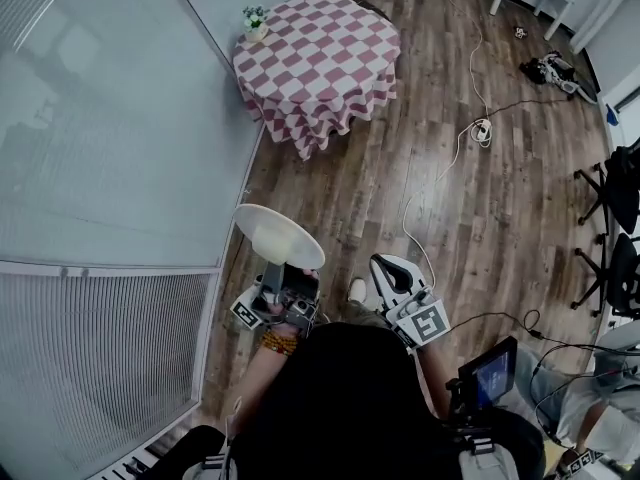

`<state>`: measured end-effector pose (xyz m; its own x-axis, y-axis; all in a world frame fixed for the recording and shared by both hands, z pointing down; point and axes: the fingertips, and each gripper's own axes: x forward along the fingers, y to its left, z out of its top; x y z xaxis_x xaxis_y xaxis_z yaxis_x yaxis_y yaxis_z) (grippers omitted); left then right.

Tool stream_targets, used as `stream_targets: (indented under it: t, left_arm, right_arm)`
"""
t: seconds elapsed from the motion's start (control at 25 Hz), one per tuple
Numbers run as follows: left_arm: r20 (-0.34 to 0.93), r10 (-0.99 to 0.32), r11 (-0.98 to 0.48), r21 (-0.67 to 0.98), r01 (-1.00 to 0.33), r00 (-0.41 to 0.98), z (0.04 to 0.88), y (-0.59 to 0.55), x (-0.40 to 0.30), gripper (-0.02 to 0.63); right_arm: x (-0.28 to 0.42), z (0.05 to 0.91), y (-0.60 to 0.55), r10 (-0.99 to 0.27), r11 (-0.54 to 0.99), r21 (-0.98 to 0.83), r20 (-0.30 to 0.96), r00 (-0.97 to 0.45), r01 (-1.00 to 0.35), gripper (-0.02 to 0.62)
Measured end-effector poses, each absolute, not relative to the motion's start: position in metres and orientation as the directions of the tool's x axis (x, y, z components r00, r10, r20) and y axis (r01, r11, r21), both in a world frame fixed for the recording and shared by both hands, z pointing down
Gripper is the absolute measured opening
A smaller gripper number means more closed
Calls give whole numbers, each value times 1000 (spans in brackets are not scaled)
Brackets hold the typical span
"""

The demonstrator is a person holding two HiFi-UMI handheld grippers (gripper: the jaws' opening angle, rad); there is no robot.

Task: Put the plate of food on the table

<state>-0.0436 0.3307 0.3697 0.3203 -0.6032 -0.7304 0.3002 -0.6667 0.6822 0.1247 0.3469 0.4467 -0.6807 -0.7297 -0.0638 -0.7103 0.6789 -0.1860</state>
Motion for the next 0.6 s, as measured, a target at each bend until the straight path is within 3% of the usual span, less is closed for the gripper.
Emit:
stream_targets:
  t: [0.6]
  left_arm:
    - [-714,-596,-577,699,422,366,406,172,-1,12]
  right_arm:
    - [188,463,238,-866,492,-169,11,-501,-854,12]
